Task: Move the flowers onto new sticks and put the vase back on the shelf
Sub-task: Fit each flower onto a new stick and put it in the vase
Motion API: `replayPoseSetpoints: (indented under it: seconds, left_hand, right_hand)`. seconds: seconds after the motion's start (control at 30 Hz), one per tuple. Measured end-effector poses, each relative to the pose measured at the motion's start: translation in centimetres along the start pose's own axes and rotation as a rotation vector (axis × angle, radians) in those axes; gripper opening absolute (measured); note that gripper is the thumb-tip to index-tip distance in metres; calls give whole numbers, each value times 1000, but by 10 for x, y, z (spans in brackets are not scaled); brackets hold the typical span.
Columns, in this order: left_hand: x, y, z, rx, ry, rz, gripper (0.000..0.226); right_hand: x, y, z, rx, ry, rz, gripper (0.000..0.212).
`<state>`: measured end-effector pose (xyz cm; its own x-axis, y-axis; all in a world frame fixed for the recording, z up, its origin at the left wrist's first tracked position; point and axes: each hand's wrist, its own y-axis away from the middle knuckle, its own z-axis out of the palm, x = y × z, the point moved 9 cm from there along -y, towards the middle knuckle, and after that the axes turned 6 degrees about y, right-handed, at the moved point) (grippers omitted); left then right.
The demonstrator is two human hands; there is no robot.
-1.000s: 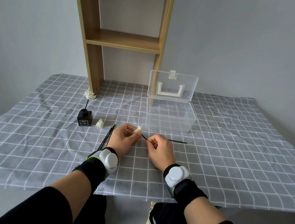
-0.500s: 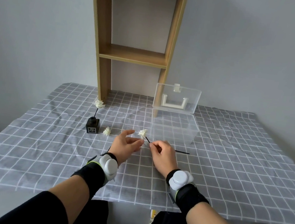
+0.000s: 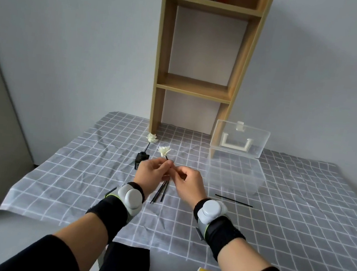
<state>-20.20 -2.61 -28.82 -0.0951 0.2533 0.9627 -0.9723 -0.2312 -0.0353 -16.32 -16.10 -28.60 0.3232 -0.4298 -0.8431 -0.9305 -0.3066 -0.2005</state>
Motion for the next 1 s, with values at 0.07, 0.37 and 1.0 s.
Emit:
replayPoseSetpoints:
  seconds: [0.07,0.37,1.0]
  left_hand:
    - [16,-6,-22,76,-46,44,21]
    - [72,-37,-102,373,-319,214,10]
    - [66,-64,-98,394,-634,263,15]
  right_hand:
    - [-6,-5,12,-25,-18,-5,21]
    - [-13,-32,40,-90,11,54,26]
    - [11,-59,48,-135,39,151,39]
